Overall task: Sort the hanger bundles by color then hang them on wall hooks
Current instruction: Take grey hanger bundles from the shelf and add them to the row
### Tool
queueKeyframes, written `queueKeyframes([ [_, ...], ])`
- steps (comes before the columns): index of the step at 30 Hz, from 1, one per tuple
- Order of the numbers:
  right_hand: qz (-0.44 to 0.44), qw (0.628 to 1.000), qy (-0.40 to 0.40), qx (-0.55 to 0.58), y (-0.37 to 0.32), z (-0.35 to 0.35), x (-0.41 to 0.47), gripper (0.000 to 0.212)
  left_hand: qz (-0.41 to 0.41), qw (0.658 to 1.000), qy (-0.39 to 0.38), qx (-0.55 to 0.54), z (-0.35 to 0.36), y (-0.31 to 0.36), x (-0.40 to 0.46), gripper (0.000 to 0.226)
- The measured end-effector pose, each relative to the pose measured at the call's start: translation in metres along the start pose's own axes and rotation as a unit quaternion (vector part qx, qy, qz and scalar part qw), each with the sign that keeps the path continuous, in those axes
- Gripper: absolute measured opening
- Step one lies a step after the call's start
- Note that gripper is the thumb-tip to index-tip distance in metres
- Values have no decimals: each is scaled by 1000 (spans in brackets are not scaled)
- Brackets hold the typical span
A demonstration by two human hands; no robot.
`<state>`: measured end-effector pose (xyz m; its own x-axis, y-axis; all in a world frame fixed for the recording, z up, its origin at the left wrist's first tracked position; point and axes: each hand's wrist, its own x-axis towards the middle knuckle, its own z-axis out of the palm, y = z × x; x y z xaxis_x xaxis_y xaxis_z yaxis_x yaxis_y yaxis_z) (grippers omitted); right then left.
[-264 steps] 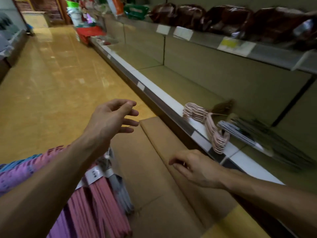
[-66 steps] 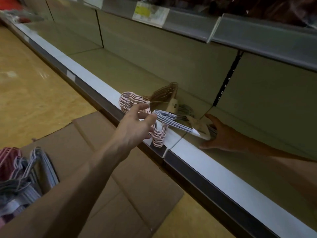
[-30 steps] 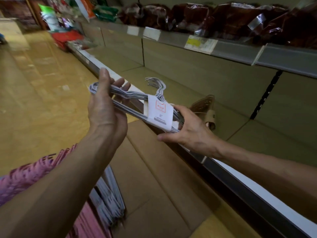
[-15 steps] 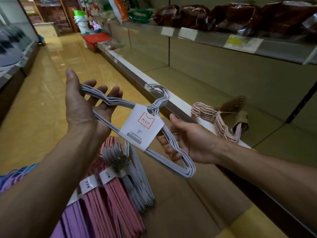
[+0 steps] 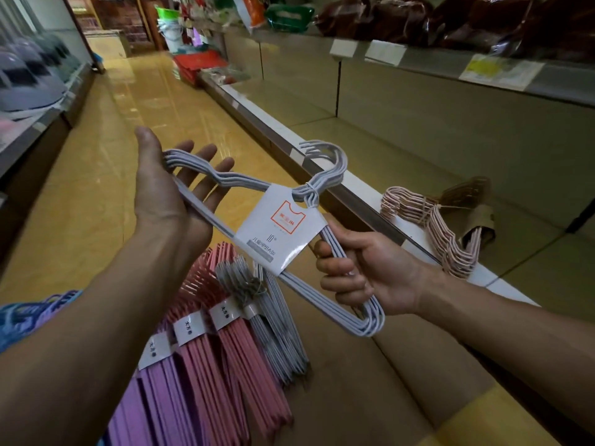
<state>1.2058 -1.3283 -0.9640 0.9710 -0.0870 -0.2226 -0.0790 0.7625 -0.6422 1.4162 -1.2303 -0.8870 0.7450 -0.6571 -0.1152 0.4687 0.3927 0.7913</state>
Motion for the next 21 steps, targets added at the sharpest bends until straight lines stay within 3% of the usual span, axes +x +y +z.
queueKeyframes([
  [7,-99,981,148,-76,-5,-9,-7,34,6,992,33,122,-18,1,8,59],
  [14,-115,966,206,-108,6,-34,-10,26,2,989,12,147,-16,-5,3,45],
  [21,-96,954,231,-164,22,-44,8,18,40,959,-31,279,-16,-10,-1,27],
])
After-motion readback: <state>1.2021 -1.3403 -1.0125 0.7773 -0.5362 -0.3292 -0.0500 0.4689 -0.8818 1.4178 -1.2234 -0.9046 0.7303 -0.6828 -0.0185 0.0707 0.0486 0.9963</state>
